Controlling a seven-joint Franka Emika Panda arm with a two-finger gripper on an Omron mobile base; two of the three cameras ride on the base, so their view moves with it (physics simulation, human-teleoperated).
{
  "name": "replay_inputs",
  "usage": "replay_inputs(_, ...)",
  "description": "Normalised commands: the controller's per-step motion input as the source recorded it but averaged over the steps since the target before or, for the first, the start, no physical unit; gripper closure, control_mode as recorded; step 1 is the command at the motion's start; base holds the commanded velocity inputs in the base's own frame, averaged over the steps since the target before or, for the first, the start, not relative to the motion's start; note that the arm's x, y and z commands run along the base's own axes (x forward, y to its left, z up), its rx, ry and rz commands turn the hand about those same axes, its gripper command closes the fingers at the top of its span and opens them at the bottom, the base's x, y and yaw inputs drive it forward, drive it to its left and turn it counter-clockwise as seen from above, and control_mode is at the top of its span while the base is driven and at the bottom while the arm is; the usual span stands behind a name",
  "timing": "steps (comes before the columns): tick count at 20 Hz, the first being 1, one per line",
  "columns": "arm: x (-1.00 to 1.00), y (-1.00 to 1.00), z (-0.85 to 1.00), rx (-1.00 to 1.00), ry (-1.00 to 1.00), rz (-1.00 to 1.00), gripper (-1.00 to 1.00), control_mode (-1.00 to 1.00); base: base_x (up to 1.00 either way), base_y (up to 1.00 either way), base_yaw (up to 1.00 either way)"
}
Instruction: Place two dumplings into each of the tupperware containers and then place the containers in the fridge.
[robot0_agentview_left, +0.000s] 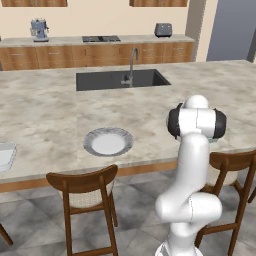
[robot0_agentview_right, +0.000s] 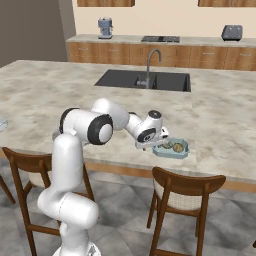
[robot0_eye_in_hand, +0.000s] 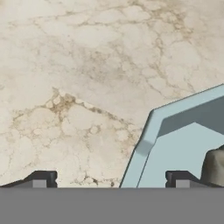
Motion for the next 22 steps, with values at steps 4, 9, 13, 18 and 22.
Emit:
replay_inputs(4,0.00,0.00,-0.07,0.00,0.07,-0.04,1.00,-1.00,0.00,0.00,0.00)
replay_inputs(9,0.00,0.00,-0.20,0.00,0.04,-0.01,1.00,-1.00,0.00,0.00,0.00)
replay_inputs(13,0.00,0.00,0.00,0.00,0.00,0.00,1.00,-1.00,0.00,0.00,0.00)
replay_inputs(18,-0.03,0.00,0.20,-0.01,0.00,0.04,1.00,-1.00,0.00,0.00,0.00)
replay_inputs(22,-0.15,-0.01,0.43,-0.02,-0.03,0.22,1.00,-1.00,0.00,0.00,0.00)
